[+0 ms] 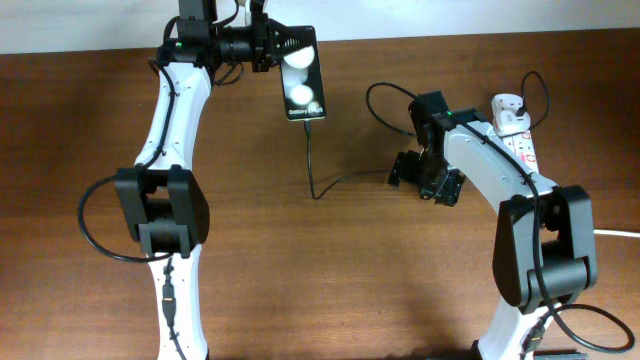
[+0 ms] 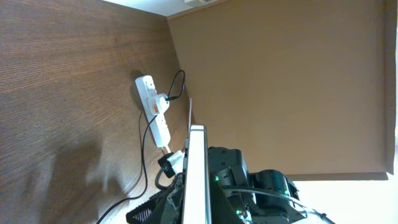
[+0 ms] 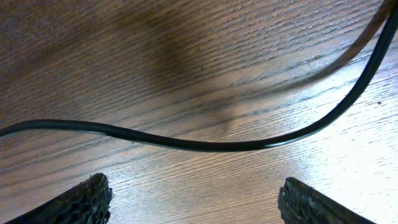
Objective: Plug charger to phone and switch on socket
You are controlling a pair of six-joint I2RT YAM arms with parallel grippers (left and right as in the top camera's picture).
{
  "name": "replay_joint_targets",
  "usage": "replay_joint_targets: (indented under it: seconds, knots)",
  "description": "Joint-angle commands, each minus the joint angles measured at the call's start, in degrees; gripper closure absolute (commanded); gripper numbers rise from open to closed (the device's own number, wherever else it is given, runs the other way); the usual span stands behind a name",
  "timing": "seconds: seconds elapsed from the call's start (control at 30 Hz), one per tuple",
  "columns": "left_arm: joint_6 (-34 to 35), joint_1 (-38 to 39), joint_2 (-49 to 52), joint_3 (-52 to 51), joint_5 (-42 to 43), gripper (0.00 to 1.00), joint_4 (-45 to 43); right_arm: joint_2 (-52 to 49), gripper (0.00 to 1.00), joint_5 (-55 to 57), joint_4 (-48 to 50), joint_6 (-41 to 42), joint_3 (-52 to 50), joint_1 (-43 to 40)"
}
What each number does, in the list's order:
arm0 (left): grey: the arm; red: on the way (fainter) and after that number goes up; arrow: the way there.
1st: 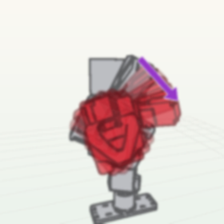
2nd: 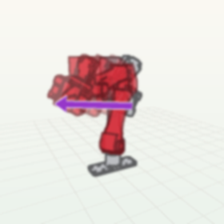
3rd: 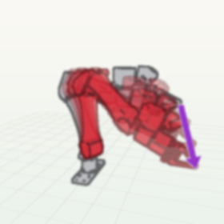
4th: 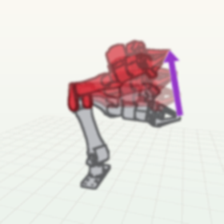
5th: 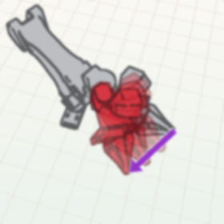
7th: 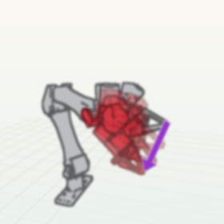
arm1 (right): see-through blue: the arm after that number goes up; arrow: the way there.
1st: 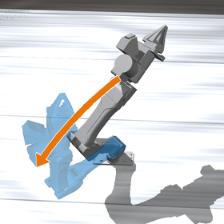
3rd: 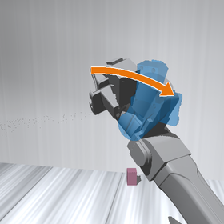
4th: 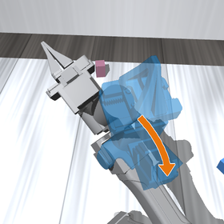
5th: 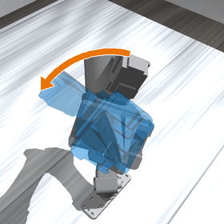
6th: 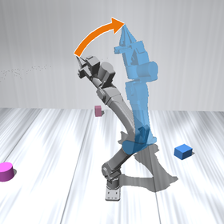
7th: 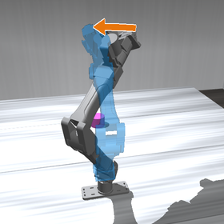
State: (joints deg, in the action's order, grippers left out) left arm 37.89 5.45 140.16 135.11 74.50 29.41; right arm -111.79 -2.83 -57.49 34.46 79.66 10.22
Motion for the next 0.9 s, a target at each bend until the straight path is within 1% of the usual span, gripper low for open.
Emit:
replay_joint_targets:
  seconds: [0.0,0.07,0.17,0.2,0.27,0.33,0.5,0.63,0.7,0.87]
  knots:
    - [-0.7,0.2,-1.1,0.7,1.0,1.00,-0.2,1.5,0.14,-1.8,-0.2,-1.5,0.2,0.3]
    - [-3.1,0.2,-1.1,0.7,0.9,1.00,-0.1,1.6,0.16,-2.5,0.6,-1.5,0.2,0.3]
    - [-3.8,0.2,-1.1,0.7,-4.3,1.00,3.2,3.8,0.16,-5.5,3.1,-1.6,0.2,0.3]
    - [-4.9,0.2,-0.9,0.7,-4.5,1.00,3.3,5.1,0.16,-6.3,4.0,-1.7,0.2,0.3]
    - [-5.2,0.3,-0.3,0.7,-4.9,1.00,3.3,8.3,0.16,-6.6,5.0,-1.7,0.2,0.3]
    - [-5.2,1.0,0.8,0.7,-6.7,1.00,3.4,13.7,0.16,-6.5,5.3,-1.7,0.2,0.3]
    - [-5.2,4.3,3.9,0.7,-6.8,1.00,3.3,22.9,0.15,-5.5,4.5,-2.6,0.2,0.3]
    - [-5.3,6.5,4.3,0.7,-6.9,1.00,3.2,25.3,0.15,-5.6,2.3,-2.6,0.2,0.3]
    - [-6.6,7.5,4.3,0.7,-7.4,1.00,3.3,25.3,0.15,-5.6,1.7,-2.6,0.2,0.3]
    - [-6.7,9.4,5.1,0.7,-9.8,1.00,5.4,25.3,0.15,-5.3,1.8,-2.8,0.2,0.3]
